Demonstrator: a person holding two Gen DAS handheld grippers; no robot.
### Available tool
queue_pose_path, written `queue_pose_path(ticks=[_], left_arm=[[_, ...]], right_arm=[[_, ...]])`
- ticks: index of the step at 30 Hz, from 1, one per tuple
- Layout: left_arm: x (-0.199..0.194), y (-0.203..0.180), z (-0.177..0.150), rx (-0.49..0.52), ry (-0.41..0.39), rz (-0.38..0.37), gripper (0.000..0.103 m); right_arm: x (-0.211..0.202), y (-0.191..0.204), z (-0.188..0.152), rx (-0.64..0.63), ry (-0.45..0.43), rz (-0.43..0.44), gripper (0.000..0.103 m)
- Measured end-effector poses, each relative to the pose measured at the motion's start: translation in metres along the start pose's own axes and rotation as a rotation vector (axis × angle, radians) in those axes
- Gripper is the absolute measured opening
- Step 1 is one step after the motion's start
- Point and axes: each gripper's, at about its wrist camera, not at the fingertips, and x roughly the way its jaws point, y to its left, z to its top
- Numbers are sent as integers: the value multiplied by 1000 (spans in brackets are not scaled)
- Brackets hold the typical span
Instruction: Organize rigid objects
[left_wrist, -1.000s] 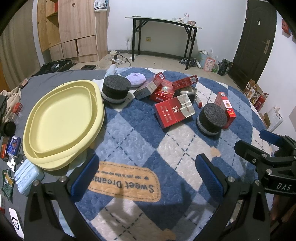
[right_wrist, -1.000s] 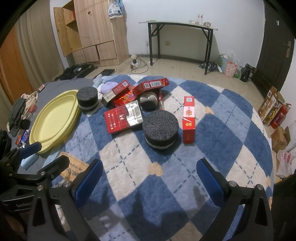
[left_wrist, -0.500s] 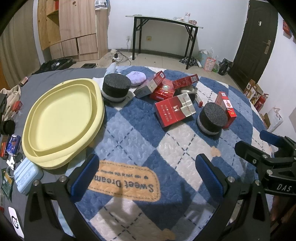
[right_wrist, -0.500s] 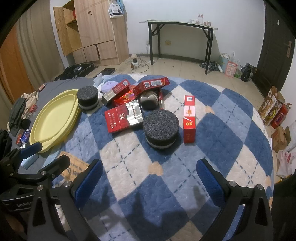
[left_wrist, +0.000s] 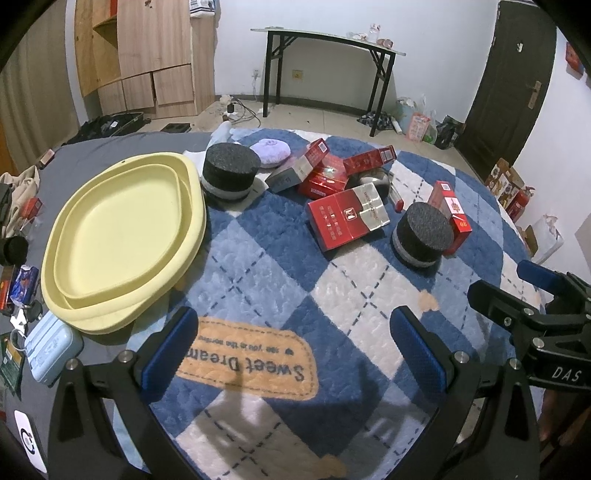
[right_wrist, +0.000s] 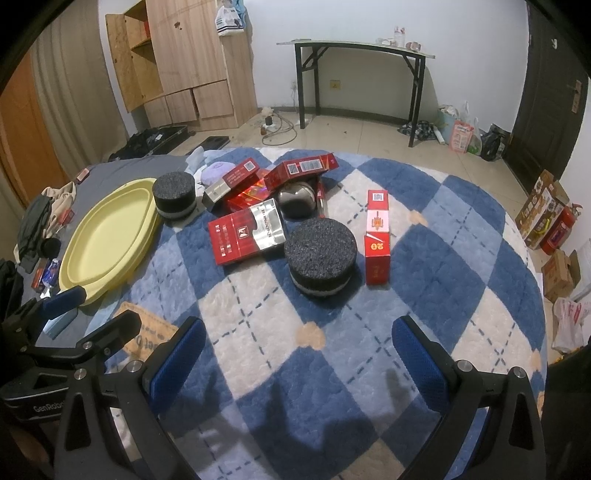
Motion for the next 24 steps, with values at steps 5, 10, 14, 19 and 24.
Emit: queue_pose_path(ticks=[5, 10, 14, 19, 24], left_arm=[[2, 0, 0, -6, 8, -8, 103], [3, 0, 0, -5, 7, -12, 103], [3, 1, 0, -9, 9, -15, 103], [3, 2, 0, -12, 8, -25, 103], [3, 0, 0, 19, 10, -61, 103]], right_arm=[[2, 0, 0, -2, 12, -3, 103], [4, -1, 1, 5, 14, -1, 103], [6, -2, 2, 10, 24, 0, 103], [6, -3, 2, 11, 23, 0, 103], [6, -3, 3, 14, 26, 5, 103]])
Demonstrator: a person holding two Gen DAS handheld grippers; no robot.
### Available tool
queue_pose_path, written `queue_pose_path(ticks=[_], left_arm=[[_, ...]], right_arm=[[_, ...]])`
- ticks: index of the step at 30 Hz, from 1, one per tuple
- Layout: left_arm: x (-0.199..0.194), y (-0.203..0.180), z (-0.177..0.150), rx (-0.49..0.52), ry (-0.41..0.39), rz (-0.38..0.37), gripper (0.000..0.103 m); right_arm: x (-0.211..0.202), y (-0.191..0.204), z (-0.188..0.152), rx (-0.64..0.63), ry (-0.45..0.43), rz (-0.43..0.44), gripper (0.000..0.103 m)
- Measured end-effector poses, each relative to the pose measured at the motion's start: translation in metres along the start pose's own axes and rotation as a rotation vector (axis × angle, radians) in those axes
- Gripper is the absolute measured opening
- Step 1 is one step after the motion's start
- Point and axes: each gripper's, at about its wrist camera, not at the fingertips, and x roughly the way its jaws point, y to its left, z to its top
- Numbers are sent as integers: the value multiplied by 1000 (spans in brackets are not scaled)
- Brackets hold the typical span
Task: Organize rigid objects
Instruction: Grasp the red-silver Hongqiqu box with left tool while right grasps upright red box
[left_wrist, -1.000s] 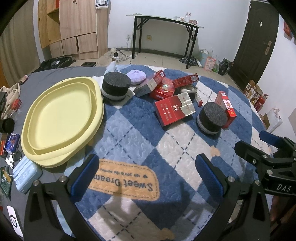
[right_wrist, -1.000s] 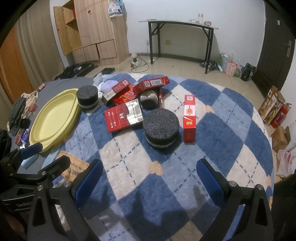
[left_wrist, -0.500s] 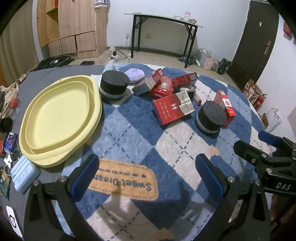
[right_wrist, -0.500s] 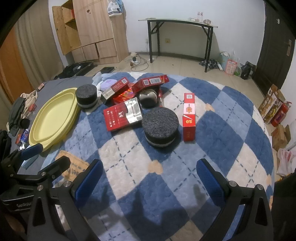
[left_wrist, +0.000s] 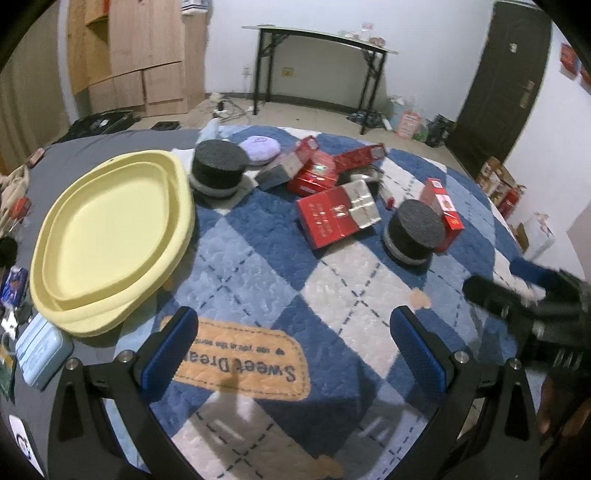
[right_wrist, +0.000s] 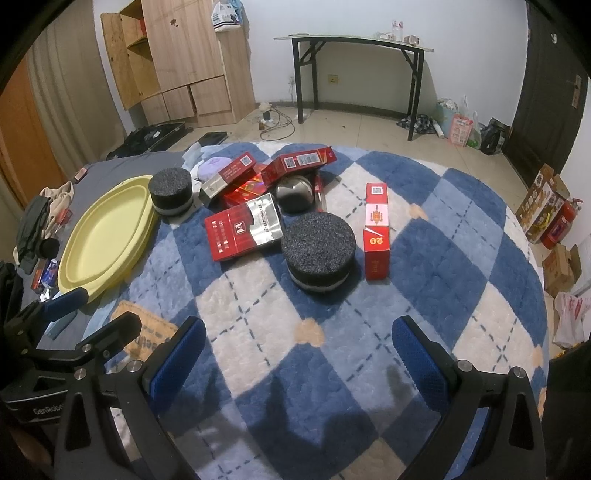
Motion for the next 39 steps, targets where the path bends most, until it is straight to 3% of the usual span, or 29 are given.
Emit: queue_pose_path(ticks=[6, 10, 13, 19, 23, 26, 28, 29, 31, 32, 34, 37, 39], left_arm=[[11, -22, 12, 186, 3, -33, 103], [34, -42, 33, 382, -19, -19, 103], [61, -53, 49, 496, -15, 3, 103], [119, -73, 63, 664, 92, -27, 101], [144, -82, 74, 699, 100, -12, 95], [155, -83, 80, 666, 106, -16, 79], [155, -81, 81, 634, 87, -17, 71], [152, -80, 81, 620, 81, -28, 62], [145, -81, 82, 587, 65, -40, 50], [142, -82, 82, 570, 73, -56, 38], [135, -84, 80, 544, 73, -77, 33], [136, -87, 80, 552, 68, -81, 35], [143, -89, 84, 579, 79, -74, 48]], right_arm=[[-6, -36, 11, 138, -43, -26, 103], [13, -55, 32, 166, 7, -74, 103], [33, -64, 54, 190, 40, -44, 103], [91, -81, 91, 184, 106, -36, 103], [119, -88, 102, 188, 137, -26, 99], [132, -94, 101, 211, 154, -2, 87], [139, -102, 96, 236, 173, 18, 72], [144, -106, 95, 247, 183, 28, 69], [147, -110, 92, 243, 200, 36, 52], [146, -111, 91, 241, 201, 42, 46], [142, -115, 90, 253, 203, 60, 23], [136, -121, 85, 271, 204, 87, 23], [135, -122, 82, 277, 207, 91, 23]])
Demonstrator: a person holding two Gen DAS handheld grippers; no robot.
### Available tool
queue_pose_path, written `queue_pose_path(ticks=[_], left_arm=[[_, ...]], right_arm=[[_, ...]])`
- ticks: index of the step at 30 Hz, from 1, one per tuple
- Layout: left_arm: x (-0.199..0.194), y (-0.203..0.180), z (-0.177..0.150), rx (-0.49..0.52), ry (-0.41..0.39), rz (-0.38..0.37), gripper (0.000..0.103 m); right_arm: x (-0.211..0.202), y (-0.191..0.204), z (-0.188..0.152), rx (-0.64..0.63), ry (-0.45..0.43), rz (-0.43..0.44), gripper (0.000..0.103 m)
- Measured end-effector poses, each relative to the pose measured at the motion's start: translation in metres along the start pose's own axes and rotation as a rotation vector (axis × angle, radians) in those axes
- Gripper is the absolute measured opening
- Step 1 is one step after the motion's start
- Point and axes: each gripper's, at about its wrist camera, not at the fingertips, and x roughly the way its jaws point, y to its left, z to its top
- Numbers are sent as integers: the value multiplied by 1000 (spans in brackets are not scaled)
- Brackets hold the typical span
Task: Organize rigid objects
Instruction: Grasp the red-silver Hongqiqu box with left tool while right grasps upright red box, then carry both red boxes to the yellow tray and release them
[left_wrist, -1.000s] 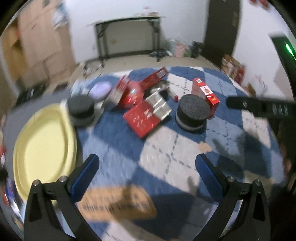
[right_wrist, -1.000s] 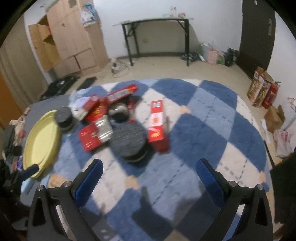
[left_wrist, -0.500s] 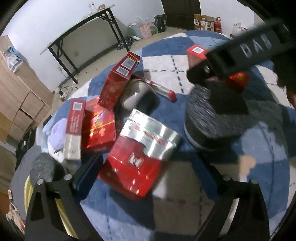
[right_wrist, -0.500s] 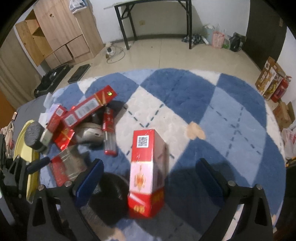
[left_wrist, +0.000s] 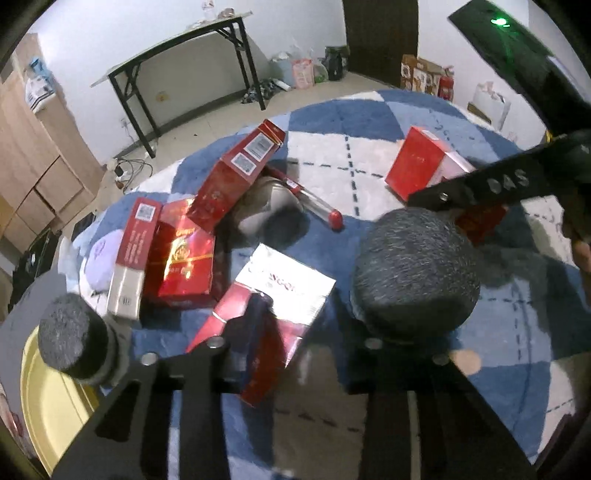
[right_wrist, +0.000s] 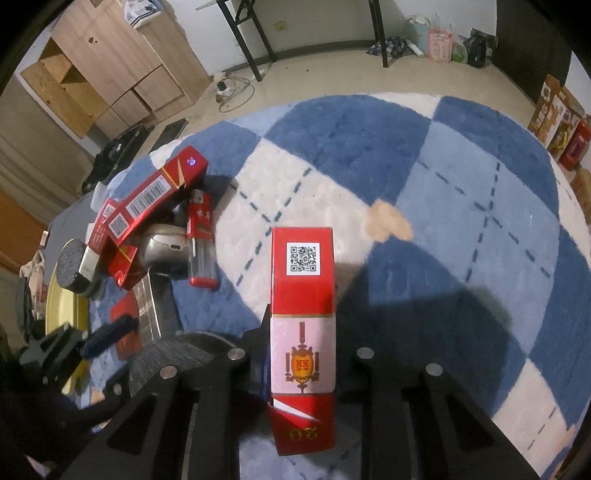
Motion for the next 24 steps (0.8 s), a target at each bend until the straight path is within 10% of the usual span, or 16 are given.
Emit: queue_pose_path(ticks=[2, 5, 9, 14, 24], left_arm=[[4, 0, 7, 52, 26, 35, 75], [16, 3, 10, 118, 81, -25, 83], [30, 8, 9, 169, 125, -54, 82], [25, 12, 3, 61, 112, -70, 62], [-44, 22, -28, -145, -12, -52, 60]], right_arm=[[3, 0, -2, 4, 4, 4, 23], [5, 3, -5, 2, -2, -3, 23], [6, 2, -5, 8, 1, -2, 23], [6, -1, -6, 19, 1, 14, 23], [-28, -13, -11, 63, -55, 52, 23]])
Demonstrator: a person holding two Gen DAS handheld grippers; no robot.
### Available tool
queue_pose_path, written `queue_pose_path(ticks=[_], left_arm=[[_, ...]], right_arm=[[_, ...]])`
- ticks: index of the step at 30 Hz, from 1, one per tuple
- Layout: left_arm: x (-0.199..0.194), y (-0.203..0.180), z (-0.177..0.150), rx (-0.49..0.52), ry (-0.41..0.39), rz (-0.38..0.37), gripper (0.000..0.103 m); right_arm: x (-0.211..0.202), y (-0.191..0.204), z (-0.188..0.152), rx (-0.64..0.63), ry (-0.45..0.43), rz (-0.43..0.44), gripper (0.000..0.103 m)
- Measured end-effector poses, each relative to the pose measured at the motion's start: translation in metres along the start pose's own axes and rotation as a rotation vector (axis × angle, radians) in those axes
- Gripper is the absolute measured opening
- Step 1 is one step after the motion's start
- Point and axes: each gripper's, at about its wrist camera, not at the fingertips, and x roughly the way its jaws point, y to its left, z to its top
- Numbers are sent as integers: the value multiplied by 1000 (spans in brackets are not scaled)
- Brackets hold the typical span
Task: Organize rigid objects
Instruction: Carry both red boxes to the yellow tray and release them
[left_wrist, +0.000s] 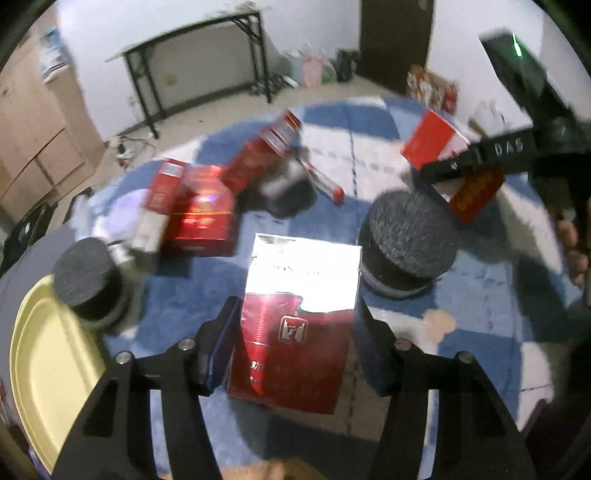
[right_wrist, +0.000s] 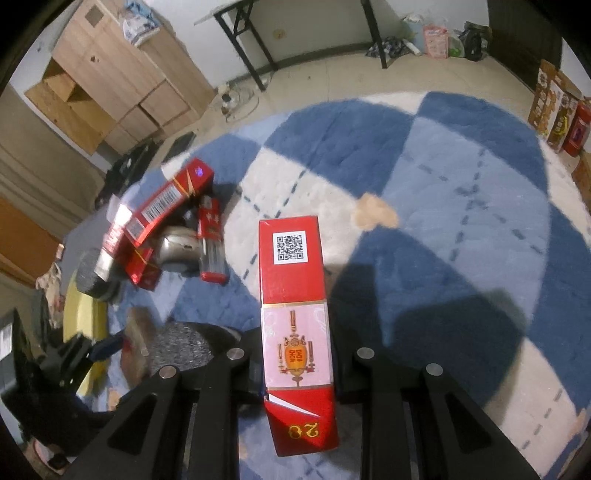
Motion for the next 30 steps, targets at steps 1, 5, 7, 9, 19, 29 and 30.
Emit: queue_pose_path(ticks=[1, 5, 7, 9, 19, 29, 30], left_arm=[[-13, 6, 0, -26, -23, -2, 60], [-64, 36, 6, -104, -104, 10, 60], [-92, 61, 1, -153, -124, 24, 60], [-115, 87, -7, -183, -140, 74, 60], [-119, 232, -104, -503, -25, 276, 60], [-65, 277, -140, -698, 76, 226, 60], [-60, 278, -143, -709, 92, 232, 60]], right_arm=[[-10, -2, 0, 7, -21, 3, 23], [-45, 3, 1, -9, -94, 31, 23], [-65, 19, -1, -56, -138, 52, 23], [-82, 43, -6, -120, -169, 76, 23], [-58, 263, -42, -487, -59, 236, 23], [73, 410, -80, -575, 176, 177, 23], [82, 418, -82, -579, 181, 164, 23]])
